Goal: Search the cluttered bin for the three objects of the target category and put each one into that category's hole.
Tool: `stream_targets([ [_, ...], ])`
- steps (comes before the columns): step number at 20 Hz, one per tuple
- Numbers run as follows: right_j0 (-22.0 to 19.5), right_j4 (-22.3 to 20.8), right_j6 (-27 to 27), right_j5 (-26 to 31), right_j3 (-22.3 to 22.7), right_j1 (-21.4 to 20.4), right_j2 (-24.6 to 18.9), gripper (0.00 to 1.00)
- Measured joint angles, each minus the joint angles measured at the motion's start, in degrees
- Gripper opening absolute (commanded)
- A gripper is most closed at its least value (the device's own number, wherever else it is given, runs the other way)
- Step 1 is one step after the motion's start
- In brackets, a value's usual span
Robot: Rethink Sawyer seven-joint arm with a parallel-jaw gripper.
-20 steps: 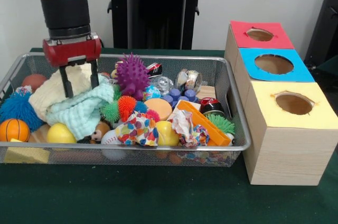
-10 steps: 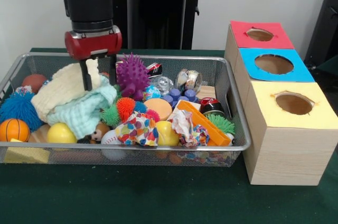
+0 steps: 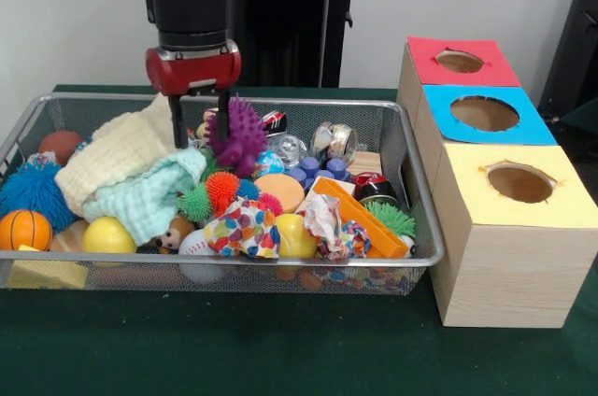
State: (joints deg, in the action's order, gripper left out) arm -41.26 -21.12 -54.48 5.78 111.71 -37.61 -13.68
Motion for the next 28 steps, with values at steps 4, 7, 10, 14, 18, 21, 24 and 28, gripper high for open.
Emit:
stream_targets([
  [4,1.2,1.2,-1.0,-2.8,1.8,0.0,1.6,1.00],
  [7,2.2,2.2,-1.9,-4.5,3.0,0.0,2.7,1.00],
  [10,3.4,3.3,-3.0,-6.0,4.2,0.0,3.7,1.00],
  [14,6.0,5.2,-5.3,-7.9,6.1,-0.3,5.0,1.00],
  [18,7.7,6.2,-6.4,-8.1,7.0,-1.3,5.5,1.00],
  [21,8.7,6.3,-6.5,-8.1,7.3,-3.0,5.5,1.00],
  [24,8.3,6.3,-6.5,-8.0,7.3,-3.6,5.5,1.00],
  [28,6.5,6.3,-6.5,-8.0,7.0,-4.0,5.5,1.00],
])
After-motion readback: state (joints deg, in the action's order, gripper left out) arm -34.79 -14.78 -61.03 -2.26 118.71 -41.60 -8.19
